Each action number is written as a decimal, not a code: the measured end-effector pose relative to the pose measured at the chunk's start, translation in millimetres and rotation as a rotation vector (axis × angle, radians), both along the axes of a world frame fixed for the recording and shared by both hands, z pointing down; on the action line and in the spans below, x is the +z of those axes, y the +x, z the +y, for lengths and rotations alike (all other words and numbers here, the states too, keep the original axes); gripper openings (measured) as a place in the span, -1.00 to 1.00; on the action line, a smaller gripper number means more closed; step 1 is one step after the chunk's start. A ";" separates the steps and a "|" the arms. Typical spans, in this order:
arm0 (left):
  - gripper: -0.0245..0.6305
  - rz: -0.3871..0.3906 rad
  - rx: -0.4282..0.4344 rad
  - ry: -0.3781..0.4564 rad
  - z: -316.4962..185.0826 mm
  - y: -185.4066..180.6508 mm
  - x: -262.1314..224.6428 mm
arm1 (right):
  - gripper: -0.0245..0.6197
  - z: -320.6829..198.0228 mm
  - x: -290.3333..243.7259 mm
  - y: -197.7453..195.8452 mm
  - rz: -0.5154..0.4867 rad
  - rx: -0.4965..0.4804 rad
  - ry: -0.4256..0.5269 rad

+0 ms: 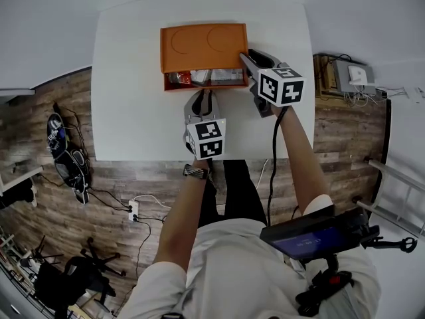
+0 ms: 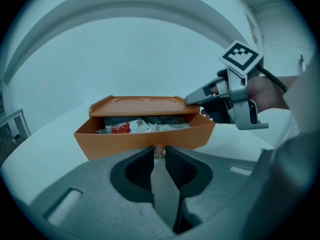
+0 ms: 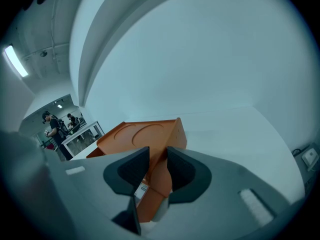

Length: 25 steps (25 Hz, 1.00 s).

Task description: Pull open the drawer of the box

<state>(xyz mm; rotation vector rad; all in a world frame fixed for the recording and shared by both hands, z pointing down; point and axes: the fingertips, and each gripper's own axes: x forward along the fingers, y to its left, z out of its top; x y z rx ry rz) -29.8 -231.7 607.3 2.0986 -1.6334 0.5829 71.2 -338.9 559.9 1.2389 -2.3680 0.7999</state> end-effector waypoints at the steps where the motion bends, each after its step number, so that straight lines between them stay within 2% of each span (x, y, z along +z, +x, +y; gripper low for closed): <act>1: -0.70 -0.002 0.001 0.000 1.9 0.4 0.3 | -0.57 0.3 0.3 0.2 -0.001 0.001 0.000; 25: -0.70 0.002 0.004 -0.012 24.1 4.0 4.5 | -0.57 3.4 4.3 3.9 -0.008 0.000 -0.015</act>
